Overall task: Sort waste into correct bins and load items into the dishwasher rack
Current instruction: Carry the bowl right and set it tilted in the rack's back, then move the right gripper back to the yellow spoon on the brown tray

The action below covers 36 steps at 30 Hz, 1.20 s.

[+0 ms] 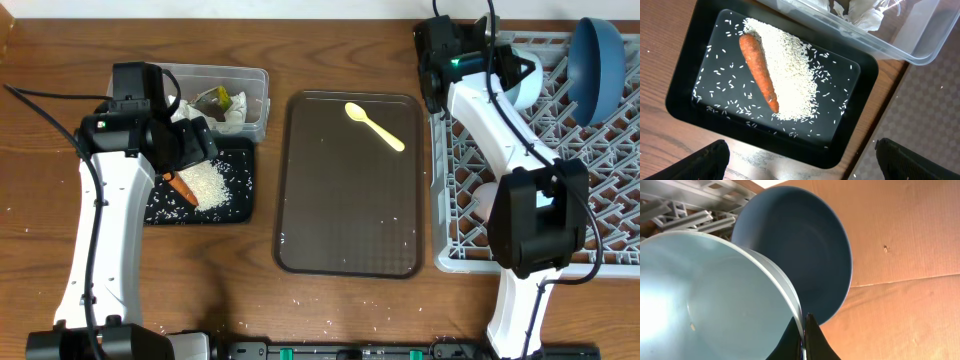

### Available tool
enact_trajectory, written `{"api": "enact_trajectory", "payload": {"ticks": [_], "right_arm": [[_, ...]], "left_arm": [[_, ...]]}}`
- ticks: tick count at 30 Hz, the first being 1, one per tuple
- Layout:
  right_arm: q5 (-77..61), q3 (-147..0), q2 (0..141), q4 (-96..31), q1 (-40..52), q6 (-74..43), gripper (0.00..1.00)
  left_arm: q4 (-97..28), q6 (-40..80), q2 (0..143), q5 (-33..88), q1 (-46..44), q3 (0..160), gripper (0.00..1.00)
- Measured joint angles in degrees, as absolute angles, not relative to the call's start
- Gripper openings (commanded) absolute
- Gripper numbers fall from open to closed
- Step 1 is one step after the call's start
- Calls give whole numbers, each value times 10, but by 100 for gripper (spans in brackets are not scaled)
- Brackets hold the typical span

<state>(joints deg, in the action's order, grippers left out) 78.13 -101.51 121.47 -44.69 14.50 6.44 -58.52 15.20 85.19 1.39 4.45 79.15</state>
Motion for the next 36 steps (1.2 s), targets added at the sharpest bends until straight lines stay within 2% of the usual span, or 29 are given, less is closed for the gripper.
{"api": "enact_trajectory", "payload": {"ticks": [10, 36], "right_arm": [[750, -1014, 1215, -488, 133, 65, 1], [728, -1003, 1215, -474, 104, 65, 1]], "left_arm": [[-585, 152, 852, 14, 44, 792, 96], [-585, 152, 852, 14, 44, 792, 96]]}}
